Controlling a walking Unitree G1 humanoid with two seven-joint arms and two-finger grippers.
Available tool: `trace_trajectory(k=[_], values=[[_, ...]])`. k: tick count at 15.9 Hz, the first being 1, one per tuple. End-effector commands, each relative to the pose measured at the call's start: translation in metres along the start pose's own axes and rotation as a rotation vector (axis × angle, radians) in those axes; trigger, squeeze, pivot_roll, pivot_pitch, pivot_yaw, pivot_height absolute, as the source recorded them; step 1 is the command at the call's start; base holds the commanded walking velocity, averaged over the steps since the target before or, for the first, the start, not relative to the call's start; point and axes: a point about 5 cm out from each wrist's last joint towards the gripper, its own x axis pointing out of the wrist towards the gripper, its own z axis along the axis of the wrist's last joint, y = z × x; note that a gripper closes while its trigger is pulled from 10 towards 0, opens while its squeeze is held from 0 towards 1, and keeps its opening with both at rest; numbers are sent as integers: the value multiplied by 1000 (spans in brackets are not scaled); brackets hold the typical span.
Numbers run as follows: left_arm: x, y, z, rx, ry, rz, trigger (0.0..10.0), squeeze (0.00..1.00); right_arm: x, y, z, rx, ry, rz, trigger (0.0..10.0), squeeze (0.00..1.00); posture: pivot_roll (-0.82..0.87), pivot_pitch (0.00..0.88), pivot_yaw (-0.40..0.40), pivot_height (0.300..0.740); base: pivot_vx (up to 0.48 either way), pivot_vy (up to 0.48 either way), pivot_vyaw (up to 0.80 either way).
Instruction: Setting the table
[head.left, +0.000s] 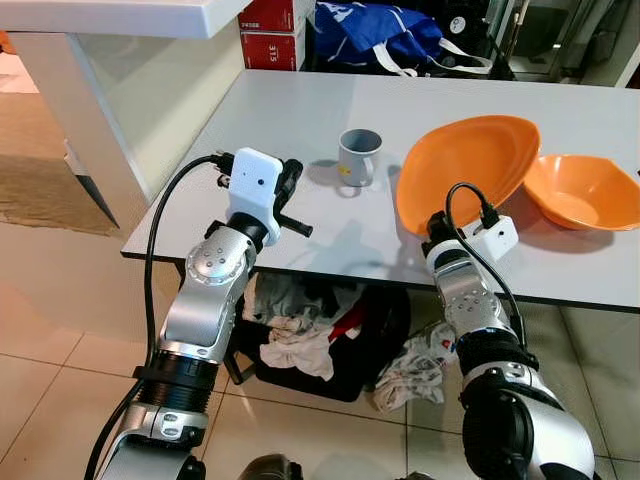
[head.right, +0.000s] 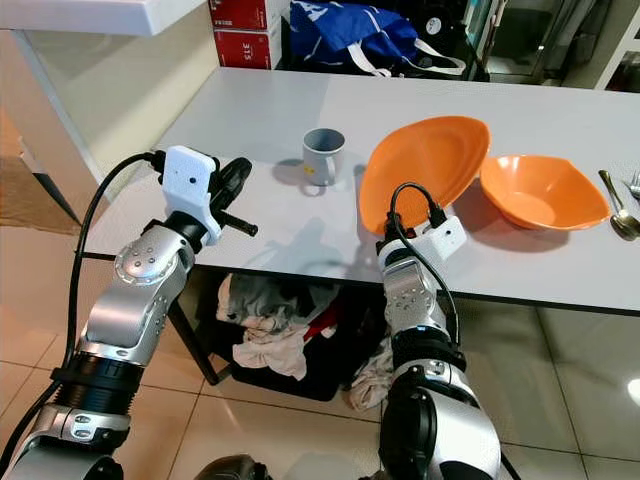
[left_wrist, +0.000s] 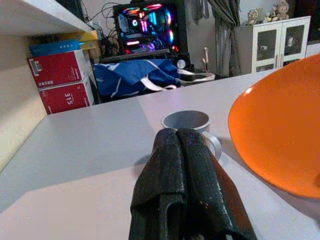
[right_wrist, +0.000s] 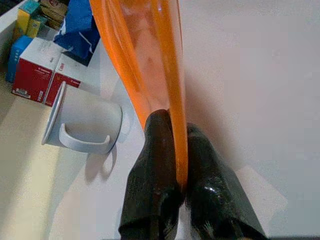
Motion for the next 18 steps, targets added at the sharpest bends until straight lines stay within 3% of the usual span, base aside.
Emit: trace_trajectory(k=[1,15,16,17,18], values=[[-2,1,1,9,6,-1,10000,0,-2,-12,-7,0,29,-54,10000,1000,134,0,40,722,0,0,0],[-1,-4,2,-9,7,2,10000,0,0,-9,-5,-186,3,-13,10000,1000,125,0,29,722,0,0,0],[-1,-5,2,-10,6,3,10000,0,0,-6,-2,-283,-26,1,10000,0,124,0,27,722,0,0,0],[0,-5,1,-12,8,4,10000,0,-1,0,3,-427,-80,43,10000,0,120,0,28,722,0,0,0],[0,-6,0,-13,10,4,10000,0,-3,4,5,-500,-114,66,10000,0,112,0,27,722,0,0,0]])
